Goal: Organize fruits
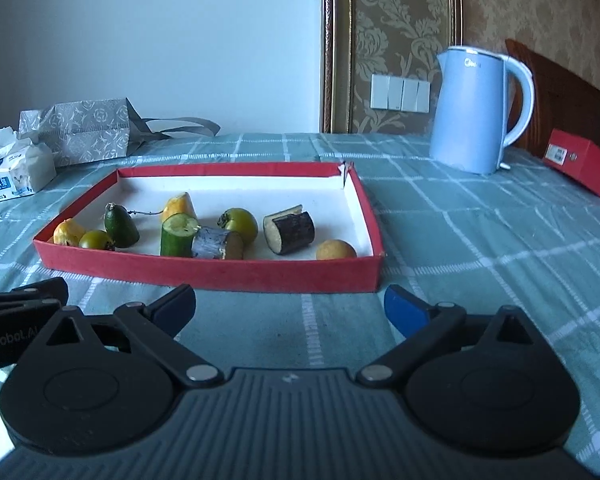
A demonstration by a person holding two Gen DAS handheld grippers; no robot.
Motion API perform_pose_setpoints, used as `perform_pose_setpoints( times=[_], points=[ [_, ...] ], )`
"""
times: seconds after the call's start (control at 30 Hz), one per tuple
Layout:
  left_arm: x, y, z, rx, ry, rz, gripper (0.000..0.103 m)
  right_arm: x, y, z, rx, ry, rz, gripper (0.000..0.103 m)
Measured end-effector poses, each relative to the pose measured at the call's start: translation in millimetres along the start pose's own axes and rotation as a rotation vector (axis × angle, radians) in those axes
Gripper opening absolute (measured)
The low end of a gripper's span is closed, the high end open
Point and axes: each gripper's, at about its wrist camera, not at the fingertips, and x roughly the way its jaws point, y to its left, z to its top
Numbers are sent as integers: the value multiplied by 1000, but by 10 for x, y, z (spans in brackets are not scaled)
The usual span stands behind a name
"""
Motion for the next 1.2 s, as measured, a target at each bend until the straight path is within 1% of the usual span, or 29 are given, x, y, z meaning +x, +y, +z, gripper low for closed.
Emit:
perform_pose_setpoints(
  times=[0.3, 0.57, 0.7, 1.03, 1.2],
  points=[
    [10, 76, -1, -27, 11, 6, 88, 6, 140, -12, 7, 16, -57, 102],
    [4, 76, 8, -13, 2, 34, 88, -16, 217, -14, 9, 9, -88, 102],
    [8, 81, 18, -11, 2, 49, 88, -10, 236, -7, 24, 20, -100, 102],
    [-29, 62, 22, 8, -33, 101, 88, -40, 309, 11, 25, 10, -136, 102],
    [-19, 58, 28, 9, -27, 105, 88, -31, 318, 8, 28, 18, -142, 102]
  ],
)
